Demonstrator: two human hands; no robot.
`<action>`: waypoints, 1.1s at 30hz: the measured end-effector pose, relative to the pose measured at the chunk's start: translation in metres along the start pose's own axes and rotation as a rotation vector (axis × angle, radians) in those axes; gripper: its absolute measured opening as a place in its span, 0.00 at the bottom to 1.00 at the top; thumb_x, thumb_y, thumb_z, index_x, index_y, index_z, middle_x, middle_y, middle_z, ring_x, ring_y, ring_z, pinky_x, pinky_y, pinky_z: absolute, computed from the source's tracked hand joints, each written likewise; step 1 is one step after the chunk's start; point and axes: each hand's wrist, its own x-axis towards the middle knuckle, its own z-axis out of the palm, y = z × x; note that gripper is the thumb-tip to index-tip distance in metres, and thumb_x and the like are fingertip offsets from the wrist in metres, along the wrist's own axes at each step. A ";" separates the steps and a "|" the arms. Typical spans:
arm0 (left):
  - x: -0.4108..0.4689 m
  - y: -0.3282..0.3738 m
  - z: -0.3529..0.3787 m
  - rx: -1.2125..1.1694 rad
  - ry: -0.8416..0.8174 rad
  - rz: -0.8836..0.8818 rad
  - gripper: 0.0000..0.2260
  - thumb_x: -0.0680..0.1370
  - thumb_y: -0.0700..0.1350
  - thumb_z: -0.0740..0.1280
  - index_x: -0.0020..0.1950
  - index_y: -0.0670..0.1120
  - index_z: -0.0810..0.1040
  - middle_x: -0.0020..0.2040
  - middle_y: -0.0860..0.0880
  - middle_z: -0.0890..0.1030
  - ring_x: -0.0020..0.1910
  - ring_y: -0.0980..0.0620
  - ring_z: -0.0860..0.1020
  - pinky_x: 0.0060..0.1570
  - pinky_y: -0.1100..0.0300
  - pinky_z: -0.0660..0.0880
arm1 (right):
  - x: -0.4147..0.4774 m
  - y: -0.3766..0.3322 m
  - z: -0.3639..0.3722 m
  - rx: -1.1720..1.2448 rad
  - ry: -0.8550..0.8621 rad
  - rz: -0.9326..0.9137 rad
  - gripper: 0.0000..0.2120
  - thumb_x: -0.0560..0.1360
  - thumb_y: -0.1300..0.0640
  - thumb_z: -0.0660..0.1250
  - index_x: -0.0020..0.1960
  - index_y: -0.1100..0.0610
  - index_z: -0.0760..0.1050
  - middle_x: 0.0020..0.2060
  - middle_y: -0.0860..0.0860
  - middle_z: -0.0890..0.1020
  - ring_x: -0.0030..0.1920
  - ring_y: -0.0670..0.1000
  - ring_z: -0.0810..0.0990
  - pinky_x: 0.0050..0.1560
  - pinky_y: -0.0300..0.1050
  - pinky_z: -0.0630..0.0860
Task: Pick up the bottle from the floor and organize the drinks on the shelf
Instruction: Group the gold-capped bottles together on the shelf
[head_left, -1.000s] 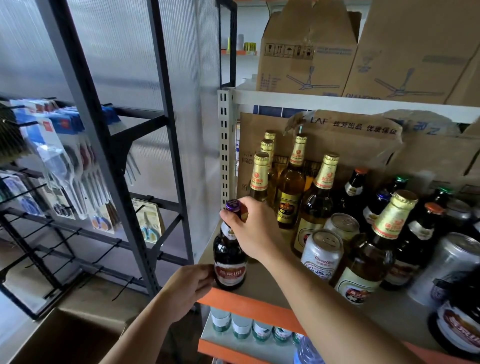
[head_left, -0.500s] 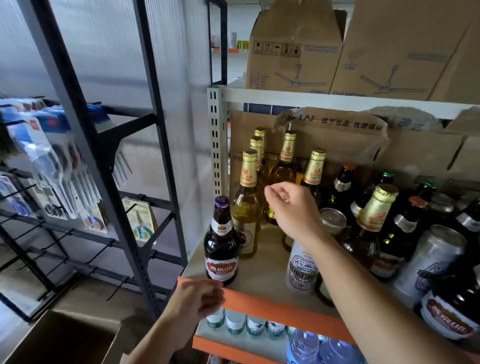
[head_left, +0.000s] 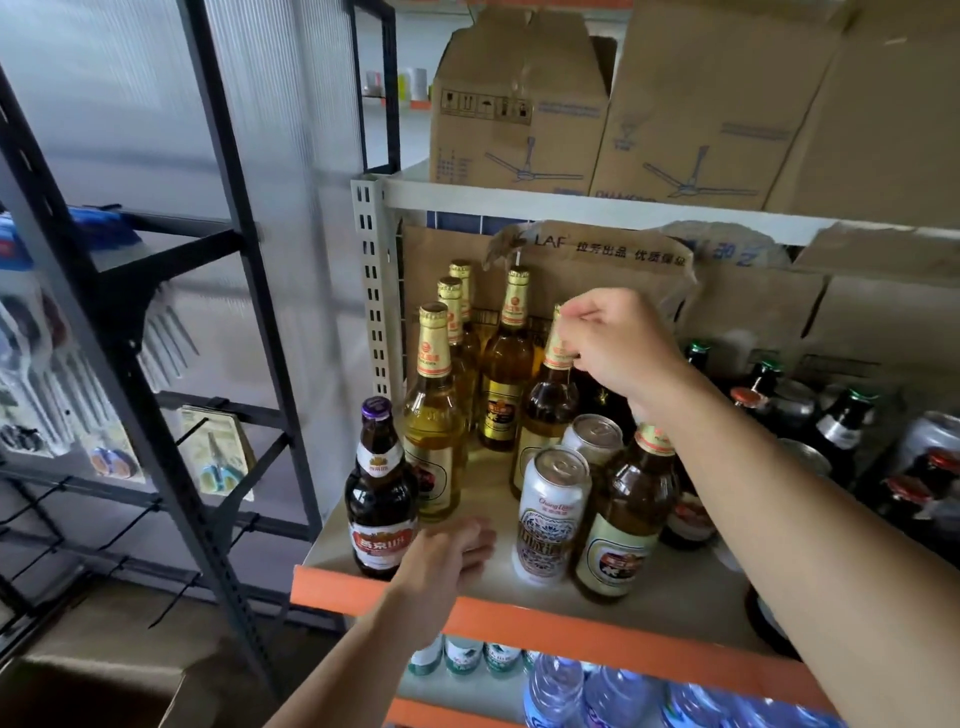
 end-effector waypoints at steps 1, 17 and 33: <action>0.005 -0.001 0.005 -0.002 0.017 -0.018 0.08 0.78 0.40 0.62 0.48 0.41 0.80 0.48 0.42 0.83 0.50 0.47 0.79 0.49 0.58 0.74 | 0.004 -0.002 -0.003 0.012 0.006 0.009 0.11 0.75 0.59 0.65 0.57 0.57 0.78 0.46 0.50 0.82 0.44 0.48 0.81 0.44 0.46 0.81; 0.085 -0.009 0.034 -0.108 0.099 -0.261 0.07 0.77 0.38 0.60 0.41 0.41 0.76 0.36 0.43 0.78 0.33 0.49 0.74 0.34 0.58 0.74 | 0.052 -0.001 0.012 -0.718 -0.139 0.043 0.24 0.77 0.52 0.67 0.69 0.55 0.66 0.61 0.56 0.75 0.56 0.57 0.75 0.54 0.53 0.75; 0.102 -0.006 0.040 -0.251 -0.024 -0.205 0.10 0.78 0.35 0.59 0.49 0.37 0.80 0.40 0.40 0.85 0.38 0.46 0.81 0.34 0.57 0.78 | 0.086 0.004 0.033 -0.565 -0.038 0.162 0.16 0.77 0.53 0.68 0.60 0.62 0.74 0.53 0.58 0.78 0.47 0.55 0.76 0.37 0.43 0.69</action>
